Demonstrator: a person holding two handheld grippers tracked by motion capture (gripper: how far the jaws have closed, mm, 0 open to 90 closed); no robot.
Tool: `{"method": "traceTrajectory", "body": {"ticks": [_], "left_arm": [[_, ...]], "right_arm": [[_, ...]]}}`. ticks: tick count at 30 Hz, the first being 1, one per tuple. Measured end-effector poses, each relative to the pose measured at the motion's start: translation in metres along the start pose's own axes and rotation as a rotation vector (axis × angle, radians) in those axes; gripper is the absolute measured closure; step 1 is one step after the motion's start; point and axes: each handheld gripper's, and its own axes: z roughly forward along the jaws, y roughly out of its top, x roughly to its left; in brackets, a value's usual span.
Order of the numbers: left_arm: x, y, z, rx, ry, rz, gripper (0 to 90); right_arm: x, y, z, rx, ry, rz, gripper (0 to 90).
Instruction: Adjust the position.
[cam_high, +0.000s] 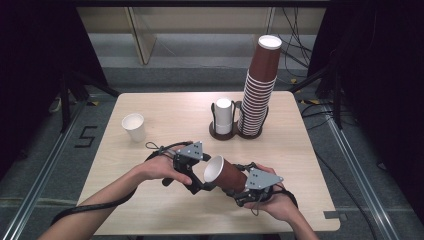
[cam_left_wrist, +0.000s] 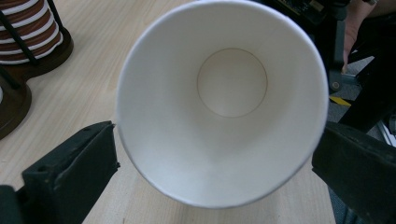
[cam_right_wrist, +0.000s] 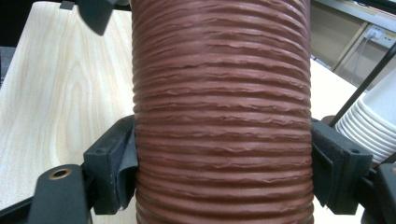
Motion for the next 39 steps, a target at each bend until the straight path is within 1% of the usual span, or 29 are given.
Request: {"method": "traceTrajectory", "body": {"ticks": [2, 3, 4, 5, 6, 10, 11, 12, 14, 15, 16, 17, 19, 20, 22, 24, 25, 28, 30, 31, 33, 35, 37, 39], "left_arm": [[0.001, 0.000, 0.001, -0.004, 0.001, -0.008, 0.0], [0.001, 0.001, 0.001, 0.006, 0.004, -0.005, 0.0], [0.001, 0.001, 0.001, 0.006, 0.004, -0.005, 0.0], [0.001, 0.001, 0.002, 0.003, -0.001, -0.013, 0.0], [0.001, 0.001, 0.002, 0.003, -0.001, -0.013, 0.0], [0.002, 0.000, 0.004, -0.014, -0.007, -0.024, 0.0], [0.002, -0.001, 0.005, -0.008, -0.014, -0.030, 0.0], [0.002, -0.001, 0.005, 0.003, -0.014, -0.027, 0.0], [0.002, -0.001, 0.005, 0.004, -0.015, -0.026, 0.0], [0.001, -0.001, 0.005, 0.007, -0.018, -0.026, 0.0], [0.001, -0.001, 0.006, 0.009, -0.020, -0.025, 0.0], [0.001, -0.001, 0.006, 0.008, -0.025, -0.026, 0.0], [0.001, -0.002, 0.007, 0.009, -0.023, -0.027, 0.0], [0.001, -0.002, 0.007, 0.008, -0.023, -0.024, 0.0], [0.001, -0.002, 0.007, 0.003, -0.029, -0.015, 1.3], [0.000, -0.002, 0.007, -0.001, -0.030, -0.011, 4.3], [0.000, -0.002, 0.006, -0.010, -0.018, 0.012, 5.1], [0.000, -0.002, 0.006, -0.021, -0.022, 0.014, 6.4], [-0.001, -0.003, 0.006, -0.023, -0.019, 0.017, 7.0], [0.000, -0.003, 0.006, -0.018, -0.018, 0.026, 8.0], [-0.001, -0.003, 0.005, -0.021, -0.021, 0.022, 8.4], [-0.001, -0.002, 0.004, -0.018, -0.012, 0.029, 9.3], [-0.001, -0.002, 0.004, -0.018, -0.007, 0.033, 10.0], [-0.002, 0.001, 0.003, 0.004, 0.008, 0.063, 10.2]], "right_arm": [[0.001, 0.000, 0.000, -0.001, 0.000, -0.014, 21.6], [0.002, 0.000, 0.001, 0.000, 0.006, 0.000, 21.7], [0.002, 0.000, 0.001, 0.005, 0.014, -0.001, 21.6], [0.002, 0.001, 0.001, 0.006, 0.013, -0.003, 21.6], [0.002, 0.001, 0.001, 0.006, 0.013, -0.003, 21.6], [0.003, 0.003, 0.003, -0.001, 0.012, -0.021, 21.7], [0.003, 0.004, 0.004, 0.005, 0.013, -0.035, 21.7], [0.004, 0.004, 0.005, 0.001, 0.019, -0.024, 21.7], [0.004, 0.005, 0.005, 0.007, 0.023, -0.031, 21.7], [0.004, 0.006, 0.007, 0.004, 0.032, -0.045, 21.7], [0.004, 0.006, 0.007, 0.004, 0.032, -0.045, 21.7], [0.005, 0.006, 0.008, 0.003, 0.034, -0.034, 21.7], [0.006, 0.007, 0.009, -0.001, 0.029, -0.042, 21.7], [0.006, 0.007, 0.010, 0.003, 0.038, -0.039, 21.7], [0.006, 0.010, 0.012, -0.005, 0.039, -0.063, 21.6], [0.007, 0.010, 0.013, -0.005, 0.043, -0.054, 21.6], [0.006, 0.011, 0.014, -0.001, 0.041, -0.057, 21.5], [0.006, 0.011, 0.014, 0.001, 0.040, -0.054, 21.4], [0.007, 0.011, 0.015, 0.001, 0.033, -0.063, 21.4], [0.006, 0.011, 0.015, 0.003, 0.029, -0.077, 21.3], [0.006, 0.011, 0.015, 0.003, 0.030, -0.078, 21.3], [0.006, 0.012, 0.016, 0.006, 0.032, -0.074, 21.2], [0.007, 0.012, 0.016, 0.016, 0.038, -0.055, 21.1], [0.007, 0.013, 0.017, 0.022, 0.034, -0.047, 20.8]]}}
